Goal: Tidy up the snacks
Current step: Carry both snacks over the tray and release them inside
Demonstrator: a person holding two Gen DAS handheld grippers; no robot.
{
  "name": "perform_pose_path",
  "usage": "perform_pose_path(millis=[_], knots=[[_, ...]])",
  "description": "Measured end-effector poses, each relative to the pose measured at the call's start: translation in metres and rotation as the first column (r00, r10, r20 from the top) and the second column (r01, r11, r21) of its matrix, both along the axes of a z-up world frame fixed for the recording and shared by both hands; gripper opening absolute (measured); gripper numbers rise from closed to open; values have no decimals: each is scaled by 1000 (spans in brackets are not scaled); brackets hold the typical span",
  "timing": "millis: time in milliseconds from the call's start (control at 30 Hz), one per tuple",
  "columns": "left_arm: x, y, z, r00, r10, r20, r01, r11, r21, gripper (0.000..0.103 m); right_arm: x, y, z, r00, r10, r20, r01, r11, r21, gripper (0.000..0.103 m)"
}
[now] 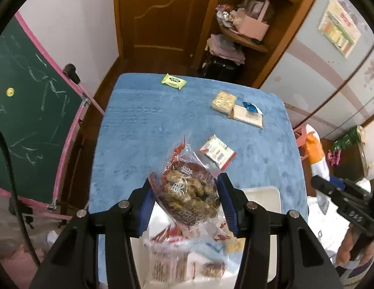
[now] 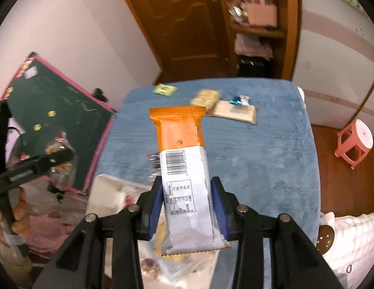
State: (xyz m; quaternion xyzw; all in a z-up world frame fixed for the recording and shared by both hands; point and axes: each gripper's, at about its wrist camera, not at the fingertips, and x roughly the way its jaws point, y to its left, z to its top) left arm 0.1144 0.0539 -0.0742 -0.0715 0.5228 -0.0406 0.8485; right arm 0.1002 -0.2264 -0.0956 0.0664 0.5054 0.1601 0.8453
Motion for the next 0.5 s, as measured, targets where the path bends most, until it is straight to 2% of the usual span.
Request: perform_pose_path(millis=[267,367,500], knots=[[-78,-5,13,997,-14,74,10,998,57,49,-70,18,38,995,47,86,-51,997,51,40],[-97,-12,9,996,-22,82,15,997,78,49,-88,26,38,993,62,104,-67,997,43,40],[-115,-22,-3,997,-29,76,22,996,87,49,-105,33,28,994,81,70,-88,991,102,40]])
